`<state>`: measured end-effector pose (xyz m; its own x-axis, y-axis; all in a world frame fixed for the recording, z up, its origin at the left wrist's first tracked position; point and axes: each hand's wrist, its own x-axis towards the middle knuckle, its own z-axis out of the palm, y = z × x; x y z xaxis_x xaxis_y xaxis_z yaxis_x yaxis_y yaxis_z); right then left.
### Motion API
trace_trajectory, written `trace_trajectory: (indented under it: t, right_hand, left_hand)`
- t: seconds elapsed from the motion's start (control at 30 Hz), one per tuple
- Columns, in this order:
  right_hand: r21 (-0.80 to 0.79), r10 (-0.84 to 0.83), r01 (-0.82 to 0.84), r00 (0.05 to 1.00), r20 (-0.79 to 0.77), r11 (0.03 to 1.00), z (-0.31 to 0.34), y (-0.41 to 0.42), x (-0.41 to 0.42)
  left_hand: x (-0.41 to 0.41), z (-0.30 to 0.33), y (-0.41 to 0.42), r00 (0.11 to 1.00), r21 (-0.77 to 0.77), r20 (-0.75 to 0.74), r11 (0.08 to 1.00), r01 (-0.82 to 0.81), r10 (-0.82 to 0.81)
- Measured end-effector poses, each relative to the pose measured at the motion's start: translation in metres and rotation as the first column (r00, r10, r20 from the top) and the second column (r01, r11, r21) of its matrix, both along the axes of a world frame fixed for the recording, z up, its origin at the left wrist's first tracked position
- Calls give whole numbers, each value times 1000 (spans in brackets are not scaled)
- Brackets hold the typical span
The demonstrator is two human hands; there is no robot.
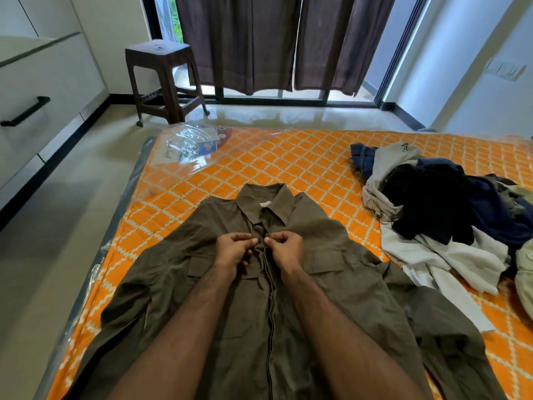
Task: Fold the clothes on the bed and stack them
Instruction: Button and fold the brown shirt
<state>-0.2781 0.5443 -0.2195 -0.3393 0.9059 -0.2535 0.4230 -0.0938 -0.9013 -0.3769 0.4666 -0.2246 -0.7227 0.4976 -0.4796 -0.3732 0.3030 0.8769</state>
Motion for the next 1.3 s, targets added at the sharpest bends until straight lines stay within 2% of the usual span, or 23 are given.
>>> trace_trajectory:
  t: [0.47, 0.7, 0.93, 1.03, 1.1, 1.13, 1.17, 1.23, 1.3]
  right_hand:
    - [-22, -24, 23, 998, -60, 999, -12, -8, 0]
    - [44, -19, 21, 999, -27, 999, -14, -14, 0]
    - [142, 15, -15, 1000, -2, 990, -14, -25, -3]
    - [166, 117, -126, 991, 63, 978, -3, -13, -1]
    - [274, 172, -219, 967, 186, 936, 10, 6, 0]
    - [375, 154, -231, 962, 226, 897, 18, 18, -1]
    - [490, 137, -229, 967, 217, 841, 27, 29, -2]
    - [650, 217, -318, 948, 233, 691, 43, 48, -10]
    - [645, 298, -584, 810, 506, 493, 56, 63, -21]
  left_hand:
    - [10, -16, -2, 966, 54, -250, 997, -59, 71]
    - [10, -29, -3, 938, 42, -339, 997, -62, 72]
    - [15, -28, -5, 868, -89, -496, 993, -75, 21]
    - [11, -20, -6, 890, -98, -455, 995, -4, -41]
    - [6, -5, -6, 920, -69, -374, 993, 99, -118]
    - [0, 6, -5, 900, -71, -402, 986, 153, -168]
    - [-9, 13, -3, 835, -99, -507, 977, 189, -213]
    - [-30, 28, 5, 643, -163, -720, 964, 210, -261]
    - [-48, 42, 16, 485, -240, -801, 931, 276, -351]
